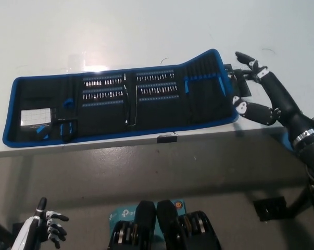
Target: The robot uses its right hand to lift an edge of the toolkit kept in middle of the desk and make one fold in it
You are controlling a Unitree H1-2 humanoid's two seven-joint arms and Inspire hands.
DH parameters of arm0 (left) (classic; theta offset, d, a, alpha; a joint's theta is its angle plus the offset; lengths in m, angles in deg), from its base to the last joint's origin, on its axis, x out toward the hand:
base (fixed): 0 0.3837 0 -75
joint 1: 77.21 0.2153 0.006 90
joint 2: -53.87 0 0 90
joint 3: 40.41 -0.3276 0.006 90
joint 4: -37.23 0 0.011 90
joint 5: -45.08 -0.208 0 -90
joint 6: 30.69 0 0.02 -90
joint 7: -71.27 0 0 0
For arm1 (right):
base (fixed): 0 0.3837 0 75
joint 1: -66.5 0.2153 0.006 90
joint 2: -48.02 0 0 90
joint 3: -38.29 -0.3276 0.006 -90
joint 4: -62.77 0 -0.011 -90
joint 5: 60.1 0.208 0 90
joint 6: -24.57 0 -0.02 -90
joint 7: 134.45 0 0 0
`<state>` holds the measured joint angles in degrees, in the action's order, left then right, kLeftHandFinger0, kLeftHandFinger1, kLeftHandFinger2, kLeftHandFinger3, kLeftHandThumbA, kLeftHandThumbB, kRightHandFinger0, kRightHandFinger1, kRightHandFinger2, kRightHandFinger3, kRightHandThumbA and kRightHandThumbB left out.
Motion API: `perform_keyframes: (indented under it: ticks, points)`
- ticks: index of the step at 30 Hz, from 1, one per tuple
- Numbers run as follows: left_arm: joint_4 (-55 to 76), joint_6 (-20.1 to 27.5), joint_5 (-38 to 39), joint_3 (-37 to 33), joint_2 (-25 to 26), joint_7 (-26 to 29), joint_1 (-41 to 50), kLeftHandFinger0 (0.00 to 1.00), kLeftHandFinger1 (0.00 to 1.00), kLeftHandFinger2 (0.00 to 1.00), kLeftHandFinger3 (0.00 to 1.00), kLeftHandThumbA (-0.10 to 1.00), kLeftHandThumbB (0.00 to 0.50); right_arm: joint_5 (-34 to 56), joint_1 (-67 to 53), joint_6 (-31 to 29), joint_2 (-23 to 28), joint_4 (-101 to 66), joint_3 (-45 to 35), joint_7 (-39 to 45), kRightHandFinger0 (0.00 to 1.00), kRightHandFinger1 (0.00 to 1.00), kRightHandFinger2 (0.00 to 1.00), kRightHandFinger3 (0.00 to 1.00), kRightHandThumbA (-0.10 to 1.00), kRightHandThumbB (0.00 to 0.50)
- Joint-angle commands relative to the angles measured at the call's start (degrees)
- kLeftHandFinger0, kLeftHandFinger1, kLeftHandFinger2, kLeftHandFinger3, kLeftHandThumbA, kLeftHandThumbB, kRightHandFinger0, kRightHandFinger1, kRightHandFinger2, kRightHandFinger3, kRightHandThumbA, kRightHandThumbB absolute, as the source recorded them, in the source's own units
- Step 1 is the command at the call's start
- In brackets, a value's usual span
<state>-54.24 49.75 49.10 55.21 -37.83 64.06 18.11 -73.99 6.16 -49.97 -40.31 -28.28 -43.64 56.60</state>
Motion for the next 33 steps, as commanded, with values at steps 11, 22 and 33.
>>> perform_keyframes:
  ticks: [11,22,33]
  points:
    - [1.05,2.41,0.79,0.36,-0.12,-0.33,0.65,0.23,0.28,0.29,0.44,1.0,0.5,-0.16,4.59,3.13,-4.56,7.92,-5.96,-6.19,1.0,1.0,1.0,1.0,0.55,0.358]
    - [0.9,2.26,0.47,-0.27,-1.03,-0.1,0.1,0.22,0.26,0.26,0.39,1.0,0.5,-0.62,4.52,0.05,-11.53,17.62,-9.19,-14.16,1.0,1.0,1.0,1.0,0.52,0.343]
    - [0.8,3.38,1.05,-0.08,-1.19,-0.5,0.32,0.19,0.26,0.25,0.39,1.0,0.5,-0.48,4.45,-3.27,-14.69,24.81,-11.0,-20.62,1.0,1.0,1.0,1.0,0.38,0.343]
